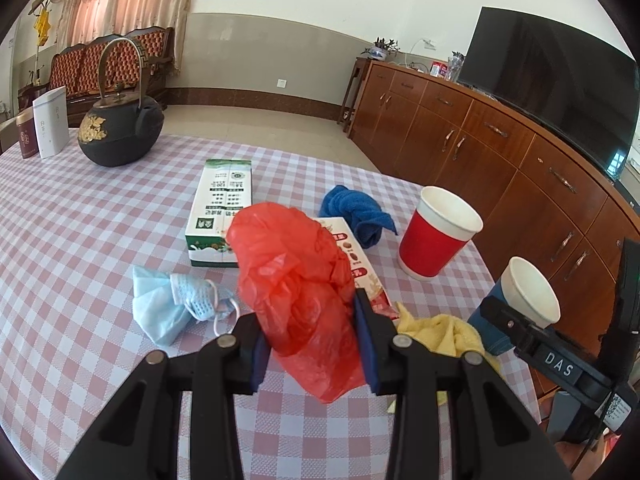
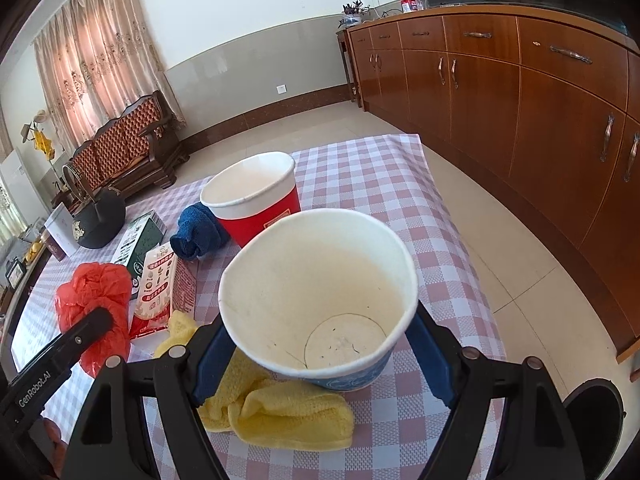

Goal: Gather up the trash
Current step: 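Grasp the red plastic bag with the left gripper while the right grasps the blue-and-white paper cup, then carry the red bag and blue-and-white cup over the black trash bin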

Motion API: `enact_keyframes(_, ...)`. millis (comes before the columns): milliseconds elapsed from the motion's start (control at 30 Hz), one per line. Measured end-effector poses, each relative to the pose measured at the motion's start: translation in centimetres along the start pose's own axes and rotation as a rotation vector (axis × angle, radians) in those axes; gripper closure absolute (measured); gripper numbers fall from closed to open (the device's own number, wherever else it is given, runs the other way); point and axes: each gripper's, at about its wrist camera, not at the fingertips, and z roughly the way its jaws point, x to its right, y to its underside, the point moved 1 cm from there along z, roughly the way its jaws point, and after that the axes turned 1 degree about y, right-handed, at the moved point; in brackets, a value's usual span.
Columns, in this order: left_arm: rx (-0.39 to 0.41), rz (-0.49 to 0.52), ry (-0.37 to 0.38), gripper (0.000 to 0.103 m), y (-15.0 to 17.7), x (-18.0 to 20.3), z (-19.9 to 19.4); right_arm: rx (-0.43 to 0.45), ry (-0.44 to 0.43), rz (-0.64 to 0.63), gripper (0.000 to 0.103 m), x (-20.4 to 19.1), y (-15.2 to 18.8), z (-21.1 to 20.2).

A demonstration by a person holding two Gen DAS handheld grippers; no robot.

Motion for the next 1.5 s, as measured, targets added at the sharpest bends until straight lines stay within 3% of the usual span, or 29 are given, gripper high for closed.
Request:
enact_keyframes(67, 0.004, 0.004, 0.001, 0.064, 0.0, 0.1, -0.2, 0.003, -0.006, -0.01, 0.034, -0.2, 0.1, 0.0)
enact_keyframes(233, 0.014, 0.009, 0.011, 0.064, 0.0, 0.4, -0.9, 0.024, 0.0, -0.029, 0.038, -0.4, 0.3, -0.5)
enact_keyframes(567, 0.027, 0.054, 0.063, 0.064, 1.2, 3.0, -3.9, 0.062, -0.01, -0.039, 0.039, -0.5, 0.5, -4.6)
enact_keyframes(867, 0.002, 0.119, 0.14, 0.064, 3.6, 7.3, -6.1, 0.062, 0.0, -0.003, 0.039, 1.1, 3.2, -9.3)
enact_keyframes(1133, -0.036, 0.189, 0.223, 0.064, 5.9, 11.7, -7.2, 0.072, 0.05, 0.062, 0.04, 4.9, 5.8, -13.5)
enact_keyframes(1500, -0.116, 0.291, 0.364, 0.064, 9.4, 19.9, -7.3, 0.1, 0.174, 0.192, 0.04, 13.3, 8.5, -19.1)
